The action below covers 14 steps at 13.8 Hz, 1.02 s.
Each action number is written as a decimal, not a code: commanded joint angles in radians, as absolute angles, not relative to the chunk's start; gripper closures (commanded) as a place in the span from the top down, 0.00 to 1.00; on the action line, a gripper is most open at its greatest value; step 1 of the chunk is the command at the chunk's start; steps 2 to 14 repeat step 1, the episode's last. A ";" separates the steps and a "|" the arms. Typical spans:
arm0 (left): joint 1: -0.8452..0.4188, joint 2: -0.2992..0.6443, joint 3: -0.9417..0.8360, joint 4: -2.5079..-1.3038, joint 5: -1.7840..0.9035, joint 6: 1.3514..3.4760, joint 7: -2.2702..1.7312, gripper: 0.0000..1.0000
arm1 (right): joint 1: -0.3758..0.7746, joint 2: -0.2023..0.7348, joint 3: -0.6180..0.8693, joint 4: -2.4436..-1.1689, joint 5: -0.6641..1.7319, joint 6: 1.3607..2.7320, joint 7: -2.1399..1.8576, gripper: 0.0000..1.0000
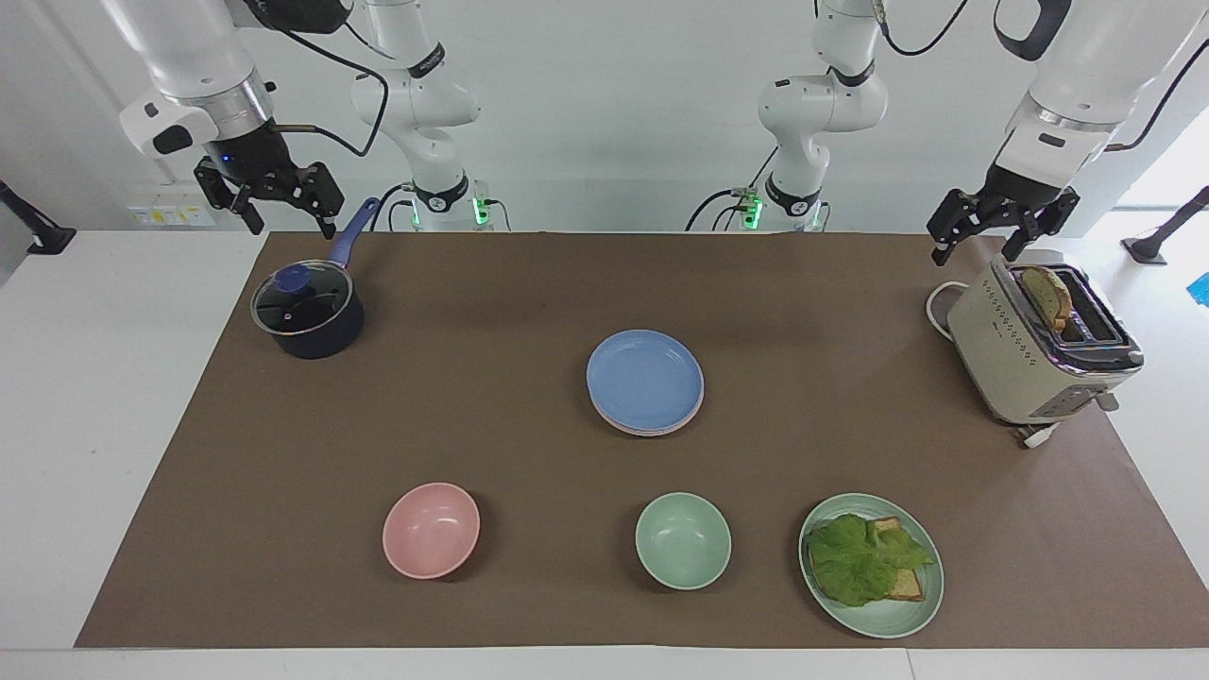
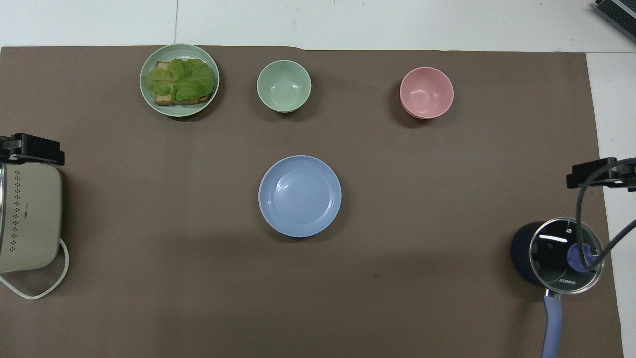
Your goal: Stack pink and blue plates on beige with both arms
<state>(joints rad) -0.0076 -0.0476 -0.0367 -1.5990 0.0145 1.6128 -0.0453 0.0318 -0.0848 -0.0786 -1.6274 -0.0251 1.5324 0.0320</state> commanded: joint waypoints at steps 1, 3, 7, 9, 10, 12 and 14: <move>0.002 -0.052 -0.044 -1.594 0.028 1.595 -0.041 1.00 | 0.015 -0.091 -0.072 -1.629 -0.020 1.536 0.009 1.00; 0.002 -0.052 -0.044 -1.594 0.028 1.595 -0.041 1.00 | 0.015 -0.091 -0.072 -1.629 -0.020 1.536 0.009 1.00; 0.002 -0.052 -0.044 -1.594 0.028 1.595 -0.041 1.00 | 0.015 -0.091 -0.072 -1.629 -0.020 1.536 0.009 1.00; 0.002 -0.052 -0.044 -1.594 0.028 1.595 -0.041 1.00 | 0.015 -0.091 -0.072 -1.629 -0.020 1.536 0.009 1.00; 0.002 -0.052 -0.044 -1.594 0.028 1.595 -0.041 1.00 | 0.015 -0.091 -0.072 -1.629 -0.020 1.536 0.009 1.00; 0.002 -0.052 -0.044 -1.594 0.028 1.595 -0.041 1.00 | 0.015 -0.091 -0.072 -1.629 -0.020 1.536 0.009 1.00; 0.002 -0.052 -0.044 -1.594 0.028 1.595 -0.041 1.00 | 0.015 -0.091 -0.072 -1.629 -0.020 1.536 0.009 1.00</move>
